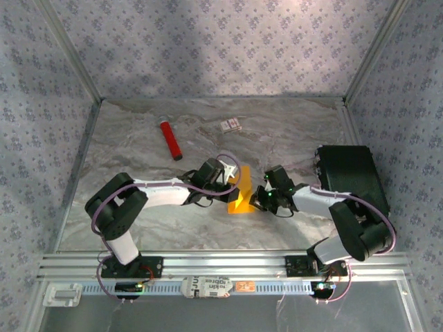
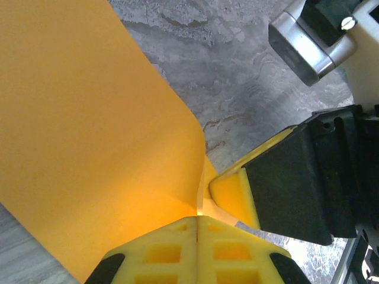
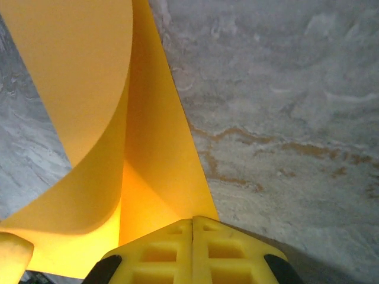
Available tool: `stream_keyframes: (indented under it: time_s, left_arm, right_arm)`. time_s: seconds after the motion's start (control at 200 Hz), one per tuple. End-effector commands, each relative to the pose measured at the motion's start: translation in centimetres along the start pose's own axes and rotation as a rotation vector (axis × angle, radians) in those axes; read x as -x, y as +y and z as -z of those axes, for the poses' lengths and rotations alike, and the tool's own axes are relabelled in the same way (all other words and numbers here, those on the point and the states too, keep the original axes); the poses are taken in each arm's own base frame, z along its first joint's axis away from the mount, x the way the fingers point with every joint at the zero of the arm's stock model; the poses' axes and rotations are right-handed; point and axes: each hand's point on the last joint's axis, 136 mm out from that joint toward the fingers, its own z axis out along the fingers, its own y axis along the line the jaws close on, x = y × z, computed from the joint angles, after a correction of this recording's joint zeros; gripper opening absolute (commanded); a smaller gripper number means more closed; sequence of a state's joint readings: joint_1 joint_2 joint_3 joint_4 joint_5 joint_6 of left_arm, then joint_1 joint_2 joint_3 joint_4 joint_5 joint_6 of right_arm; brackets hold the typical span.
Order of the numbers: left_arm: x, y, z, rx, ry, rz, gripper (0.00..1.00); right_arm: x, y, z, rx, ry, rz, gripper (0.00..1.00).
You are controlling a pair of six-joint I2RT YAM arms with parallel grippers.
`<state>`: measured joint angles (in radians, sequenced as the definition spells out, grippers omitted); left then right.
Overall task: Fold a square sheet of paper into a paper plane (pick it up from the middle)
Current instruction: Fold the triangle a second time at the center of the table.
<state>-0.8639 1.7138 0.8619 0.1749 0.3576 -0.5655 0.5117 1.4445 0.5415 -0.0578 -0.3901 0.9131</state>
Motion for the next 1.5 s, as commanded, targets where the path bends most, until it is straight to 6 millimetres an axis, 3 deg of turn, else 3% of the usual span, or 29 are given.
stream_keyframes:
  time_s: [0.0, 0.185, 0.54, 1.144, 1.494]
  left_arm:
    - [0.4, -0.4, -0.3, -0.022, 0.016, -0.007, 0.00]
    - [0.6, -0.6, -0.9, -0.050, 0.016, 0.033, 0.00]
    - [0.7, -0.5, -1.1, -0.049, 0.008, 0.046, 0.00]
    - [0.8, 0.4, -1.2, -0.007, 0.024, 0.017, 0.00]
    - [0.4, 2.1, -1.5, 0.061, 0.040, -0.009, 0.00]
  right_arm:
    - [-0.5, -2.8, 0.2, -0.165, 0.030, 0.040, 0.04]
    - [0.1, -2.4, 0.5, -0.156, 0.034, 0.090, 0.05]
    - [1.0, 2.6, 0.6, 0.087, -0.013, 0.047, 0.08]
    - [-0.7, -2.7, -0.6, -0.125, 0.030, 0.018, 0.05]
    - [-0.3, -1.6, -0.6, -0.083, 0.030, 0.038, 0.05]
